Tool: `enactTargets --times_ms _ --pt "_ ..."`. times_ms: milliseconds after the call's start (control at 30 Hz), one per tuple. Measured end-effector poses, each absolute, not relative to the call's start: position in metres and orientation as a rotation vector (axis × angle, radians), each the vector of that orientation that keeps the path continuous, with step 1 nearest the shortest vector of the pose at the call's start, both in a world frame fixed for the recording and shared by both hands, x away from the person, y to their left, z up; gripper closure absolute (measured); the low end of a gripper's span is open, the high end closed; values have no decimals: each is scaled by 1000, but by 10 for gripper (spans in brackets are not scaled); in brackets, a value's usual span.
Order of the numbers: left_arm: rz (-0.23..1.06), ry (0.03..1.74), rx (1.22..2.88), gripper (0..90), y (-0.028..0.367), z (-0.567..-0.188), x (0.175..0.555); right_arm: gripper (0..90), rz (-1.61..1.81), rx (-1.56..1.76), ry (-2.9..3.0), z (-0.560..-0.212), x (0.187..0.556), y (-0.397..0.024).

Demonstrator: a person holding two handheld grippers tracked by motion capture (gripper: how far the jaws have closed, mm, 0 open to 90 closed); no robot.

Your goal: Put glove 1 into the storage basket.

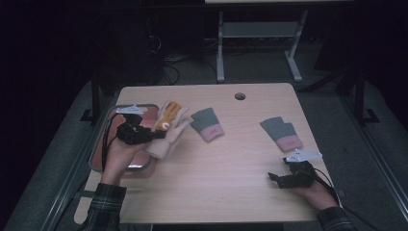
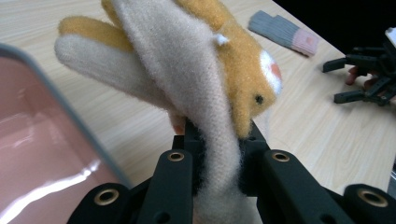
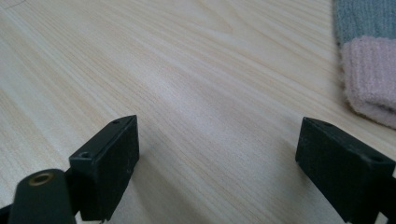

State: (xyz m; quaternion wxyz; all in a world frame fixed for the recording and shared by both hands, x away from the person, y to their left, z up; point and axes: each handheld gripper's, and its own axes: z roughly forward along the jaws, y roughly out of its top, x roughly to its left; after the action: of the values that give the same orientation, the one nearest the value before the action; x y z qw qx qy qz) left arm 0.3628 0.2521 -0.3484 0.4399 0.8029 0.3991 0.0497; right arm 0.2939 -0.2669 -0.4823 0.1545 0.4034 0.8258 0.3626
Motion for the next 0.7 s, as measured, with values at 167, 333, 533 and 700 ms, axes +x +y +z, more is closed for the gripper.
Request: enactTargets --times_ms 167,333,533,700 --pt "146 1029 1967 784 269 -345 361 129 1039 1156 2367 -482 294 -267" --pt "163 1066 1938 784 286 -342 359 129 1039 1157 2367 -482 294 -267" --pt "183 1108 1918 784 306 -342 358 130 1039 1157 2367 -482 294 -267" --pt "199 1152 1898 784 321 -346 358 129 1039 1157 2367 -482 294 -267"
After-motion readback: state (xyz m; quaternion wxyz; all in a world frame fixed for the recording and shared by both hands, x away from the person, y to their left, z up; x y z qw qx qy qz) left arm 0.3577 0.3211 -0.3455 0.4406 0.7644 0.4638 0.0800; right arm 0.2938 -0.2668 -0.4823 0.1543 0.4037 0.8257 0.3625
